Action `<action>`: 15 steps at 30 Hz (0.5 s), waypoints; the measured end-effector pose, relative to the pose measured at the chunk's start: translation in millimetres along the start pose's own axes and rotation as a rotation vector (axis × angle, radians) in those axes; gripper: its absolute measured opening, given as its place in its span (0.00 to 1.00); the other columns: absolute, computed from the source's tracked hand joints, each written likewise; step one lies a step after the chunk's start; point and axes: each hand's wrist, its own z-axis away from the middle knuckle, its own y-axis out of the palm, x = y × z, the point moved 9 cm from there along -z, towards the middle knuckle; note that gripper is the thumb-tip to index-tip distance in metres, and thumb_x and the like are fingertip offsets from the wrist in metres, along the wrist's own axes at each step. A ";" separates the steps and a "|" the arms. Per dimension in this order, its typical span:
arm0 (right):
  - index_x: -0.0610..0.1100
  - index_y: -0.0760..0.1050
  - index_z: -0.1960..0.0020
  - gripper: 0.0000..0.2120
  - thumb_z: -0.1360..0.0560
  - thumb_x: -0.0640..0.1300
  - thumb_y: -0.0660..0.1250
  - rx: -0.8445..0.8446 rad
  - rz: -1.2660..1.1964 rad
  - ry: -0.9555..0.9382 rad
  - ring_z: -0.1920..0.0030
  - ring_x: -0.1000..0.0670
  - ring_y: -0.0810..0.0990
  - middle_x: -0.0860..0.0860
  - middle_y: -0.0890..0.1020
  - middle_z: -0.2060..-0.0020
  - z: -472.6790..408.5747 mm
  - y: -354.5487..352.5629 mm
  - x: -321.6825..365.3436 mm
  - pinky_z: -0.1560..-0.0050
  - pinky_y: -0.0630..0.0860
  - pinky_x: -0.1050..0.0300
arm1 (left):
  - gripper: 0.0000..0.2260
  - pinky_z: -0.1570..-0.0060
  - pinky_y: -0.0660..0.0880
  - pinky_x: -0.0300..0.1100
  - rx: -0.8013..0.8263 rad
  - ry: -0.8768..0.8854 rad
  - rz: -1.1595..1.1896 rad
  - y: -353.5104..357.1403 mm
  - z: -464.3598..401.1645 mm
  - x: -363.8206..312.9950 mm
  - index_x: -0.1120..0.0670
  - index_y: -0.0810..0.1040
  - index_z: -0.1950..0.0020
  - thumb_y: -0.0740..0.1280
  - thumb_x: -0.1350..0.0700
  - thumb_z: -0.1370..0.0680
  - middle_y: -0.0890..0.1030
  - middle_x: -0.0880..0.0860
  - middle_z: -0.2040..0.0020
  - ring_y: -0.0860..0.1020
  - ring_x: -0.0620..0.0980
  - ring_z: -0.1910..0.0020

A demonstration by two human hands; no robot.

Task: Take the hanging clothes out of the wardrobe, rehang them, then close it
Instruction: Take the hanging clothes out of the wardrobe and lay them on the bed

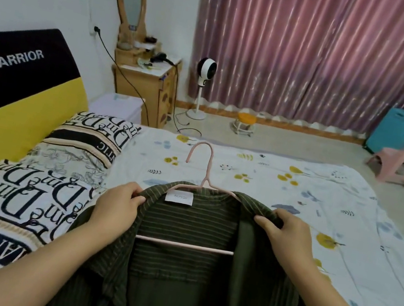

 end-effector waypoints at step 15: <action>0.43 0.73 0.43 0.12 0.24 0.47 0.64 0.247 0.284 0.114 0.42 0.44 0.73 0.46 0.77 0.47 -64.6 229.9 -175.6 0.49 0.69 0.52 | 0.06 0.55 0.66 0.40 0.018 -0.097 -0.026 235.2 -88.9 97.8 0.58 0.79 0.52 0.62 0.60 0.22 0.81 0.54 0.54 0.74 0.49 0.56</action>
